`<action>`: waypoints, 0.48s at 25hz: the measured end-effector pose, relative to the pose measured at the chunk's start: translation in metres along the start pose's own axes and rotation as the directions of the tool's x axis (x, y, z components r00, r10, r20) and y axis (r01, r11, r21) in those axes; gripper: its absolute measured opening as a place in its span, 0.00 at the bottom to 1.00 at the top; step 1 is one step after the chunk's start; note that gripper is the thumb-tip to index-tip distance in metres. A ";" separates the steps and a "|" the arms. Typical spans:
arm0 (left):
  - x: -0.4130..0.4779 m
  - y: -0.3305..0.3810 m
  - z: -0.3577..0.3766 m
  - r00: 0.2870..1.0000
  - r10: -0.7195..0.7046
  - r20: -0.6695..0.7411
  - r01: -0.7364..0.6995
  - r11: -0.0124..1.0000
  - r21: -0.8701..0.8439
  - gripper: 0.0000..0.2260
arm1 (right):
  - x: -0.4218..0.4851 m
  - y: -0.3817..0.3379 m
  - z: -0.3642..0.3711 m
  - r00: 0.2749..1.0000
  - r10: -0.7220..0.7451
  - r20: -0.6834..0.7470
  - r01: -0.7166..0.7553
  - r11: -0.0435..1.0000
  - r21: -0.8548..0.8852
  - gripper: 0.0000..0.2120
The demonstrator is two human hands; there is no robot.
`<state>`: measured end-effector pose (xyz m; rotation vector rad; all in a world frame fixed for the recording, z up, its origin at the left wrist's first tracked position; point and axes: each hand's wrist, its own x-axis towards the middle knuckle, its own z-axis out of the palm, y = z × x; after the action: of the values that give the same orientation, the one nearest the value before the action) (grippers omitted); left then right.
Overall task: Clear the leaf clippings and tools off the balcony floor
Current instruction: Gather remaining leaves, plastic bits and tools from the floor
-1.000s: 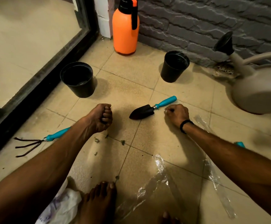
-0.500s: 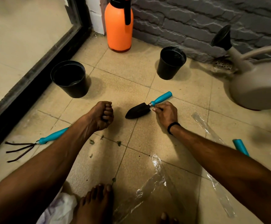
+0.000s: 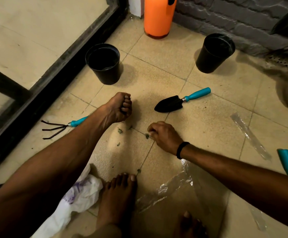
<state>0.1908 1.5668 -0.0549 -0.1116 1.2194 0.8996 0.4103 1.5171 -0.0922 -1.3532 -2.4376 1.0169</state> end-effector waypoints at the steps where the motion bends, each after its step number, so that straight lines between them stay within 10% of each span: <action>1: -0.001 -0.001 -0.001 1.000 0.008 -0.006 -0.008 1.000 0.002 0.21 | 0.000 -0.005 0.006 0.995 -0.010 0.101 0.012 1.000 -0.021 0.07; 7: -0.007 -0.005 -0.012 0.998 0.025 -0.049 -0.025 1.000 0.015 0.22 | 0.010 -0.015 0.006 0.974 -0.168 0.152 0.196 0.962 -0.190 0.08; 12: -0.010 -0.011 -0.013 0.996 0.031 -0.086 -0.024 0.997 0.078 0.18 | 0.037 -0.040 -0.019 0.992 0.085 -0.092 -0.061 0.970 0.234 0.05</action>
<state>0.1869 1.5472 -0.0551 -0.0733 1.3382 0.8778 0.3708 1.5415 -0.0585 -1.3868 -2.1344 1.1763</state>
